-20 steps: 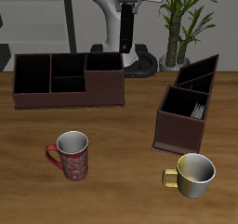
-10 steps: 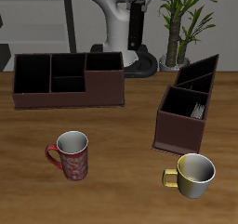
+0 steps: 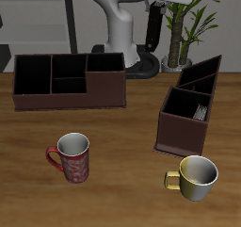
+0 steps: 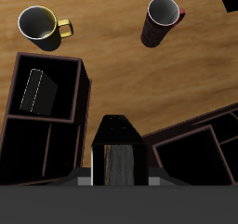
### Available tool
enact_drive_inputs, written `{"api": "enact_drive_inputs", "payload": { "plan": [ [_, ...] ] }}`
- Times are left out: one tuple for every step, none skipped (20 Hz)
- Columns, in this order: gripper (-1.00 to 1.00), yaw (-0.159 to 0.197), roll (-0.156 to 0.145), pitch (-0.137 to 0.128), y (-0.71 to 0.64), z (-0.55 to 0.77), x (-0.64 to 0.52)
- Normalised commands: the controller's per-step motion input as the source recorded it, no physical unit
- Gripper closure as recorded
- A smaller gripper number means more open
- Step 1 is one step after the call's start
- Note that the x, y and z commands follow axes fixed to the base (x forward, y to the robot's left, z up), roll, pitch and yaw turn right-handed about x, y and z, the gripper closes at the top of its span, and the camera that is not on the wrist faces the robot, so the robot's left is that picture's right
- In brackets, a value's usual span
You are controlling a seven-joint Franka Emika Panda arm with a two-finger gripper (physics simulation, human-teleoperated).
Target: Place the yellow book into the left desk caddy's right compartment and place the black book into the left desk caddy's back compartment
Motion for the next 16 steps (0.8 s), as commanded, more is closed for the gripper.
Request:
{"api": "enact_drive_inputs", "payload": {
  "plan": [
    [1.00,-0.054,0.011,0.046,0.43,-0.15,-0.15],
    [1.00,0.069,-0.008,0.032,0.46,-0.12,-0.21],
    [1.00,0.035,-0.064,0.015,0.29,-0.12,-0.16],
    [1.00,0.015,-0.012,-0.001,0.38,-0.09,-0.17],
    [1.00,0.000,0.000,0.000,-0.21,-0.03,-0.01],
    [1.00,0.117,0.007,0.087,1.39,-0.35,-0.42],
    [1.00,0.000,0.000,0.000,-0.15,0.00,-0.02],
    [1.00,0.048,-0.031,0.037,0.66,-0.13,-0.24],
    [1.00,0.090,0.168,-0.048,0.61,0.02,-0.23],
    [1.00,0.053,-0.039,-0.044,0.30,0.01,-0.06],
    [1.00,0.019,-0.024,-0.041,0.36,0.03,-0.14],
    [1.00,-0.009,0.130,-0.099,0.32,0.09,-0.10],
    [1.00,0.063,-0.099,-0.110,0.25,0.11,-0.07],
    [1.00,0.069,0.033,-0.072,0.32,0.10,0.08],
    [1.00,-0.079,0.050,0.076,0.27,0.05,0.13],
    [1.00,-0.025,0.006,-0.008,0.12,0.03,0.07]
  ]
}}
